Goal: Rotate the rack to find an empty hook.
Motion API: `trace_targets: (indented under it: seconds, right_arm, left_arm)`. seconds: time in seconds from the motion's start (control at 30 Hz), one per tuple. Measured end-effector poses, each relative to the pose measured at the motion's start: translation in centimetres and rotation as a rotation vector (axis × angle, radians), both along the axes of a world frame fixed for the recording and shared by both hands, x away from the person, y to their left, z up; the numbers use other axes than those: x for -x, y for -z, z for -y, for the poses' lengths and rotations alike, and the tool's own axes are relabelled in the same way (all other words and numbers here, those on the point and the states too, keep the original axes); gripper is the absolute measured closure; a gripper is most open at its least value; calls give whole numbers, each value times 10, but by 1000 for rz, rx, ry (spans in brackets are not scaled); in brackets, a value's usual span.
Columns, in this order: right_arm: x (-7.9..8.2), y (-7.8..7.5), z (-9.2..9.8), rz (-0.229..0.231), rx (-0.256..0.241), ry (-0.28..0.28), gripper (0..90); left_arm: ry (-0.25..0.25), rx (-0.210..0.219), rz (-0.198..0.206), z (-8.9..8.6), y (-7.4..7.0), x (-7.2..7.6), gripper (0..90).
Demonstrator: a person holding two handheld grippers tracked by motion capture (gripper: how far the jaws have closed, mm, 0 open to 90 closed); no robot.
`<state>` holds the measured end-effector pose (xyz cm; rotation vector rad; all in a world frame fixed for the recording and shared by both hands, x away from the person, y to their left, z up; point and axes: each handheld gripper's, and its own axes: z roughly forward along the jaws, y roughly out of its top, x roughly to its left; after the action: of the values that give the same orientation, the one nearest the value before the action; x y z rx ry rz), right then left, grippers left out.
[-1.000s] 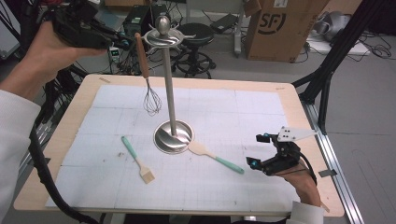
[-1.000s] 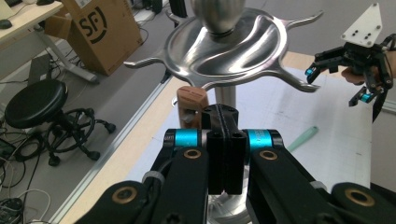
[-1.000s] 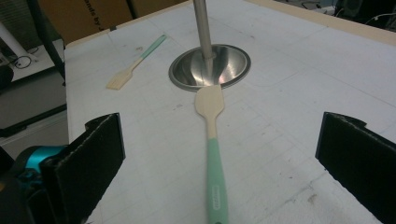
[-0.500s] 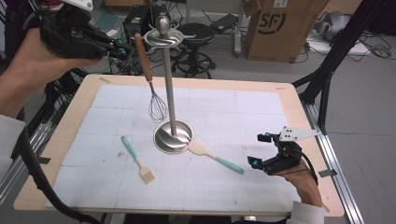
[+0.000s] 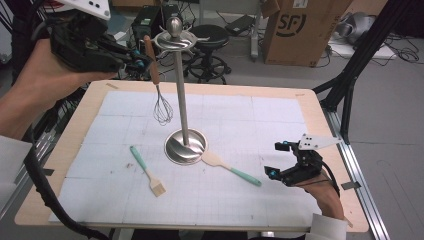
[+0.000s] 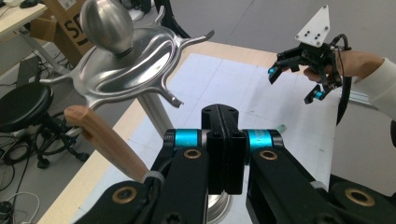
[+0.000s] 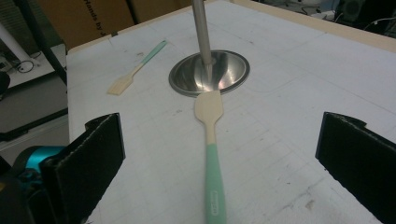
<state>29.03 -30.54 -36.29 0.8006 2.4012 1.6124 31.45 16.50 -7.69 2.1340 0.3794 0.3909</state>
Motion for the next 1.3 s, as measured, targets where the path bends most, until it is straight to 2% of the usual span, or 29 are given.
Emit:
trace_targets:
  seconds: [0.2,0.47,0.57,0.8,0.87,1.1,1.3]
  right_arm:
    - [0,0,-1,3,-3,-3,1]
    - [-1,-1,-1,5,-7,-5,1]
    - [-1,-1,-1,5,-5,-4,1]
    - [0,0,-1,9,-1,-4,1]
    - [1,0,-1,-5,3,-1,1]
    - [1,2,1,-12,4,9,1]
    - [1,3,2,-13,3,11,1]
  left_arm:
    - [-11,0,-2,10,3,-7,899]
    - [-41,-12,0,12,6,-15,899]
    - [-39,-16,-5,9,7,-18,899]
    - [-70,-19,-3,-2,8,-27,899]
    - [-66,-15,-3,-4,8,-29,899]
    - [-73,-9,-6,-11,9,-38,899]
    - [-66,-26,-4,-17,12,-41,899]
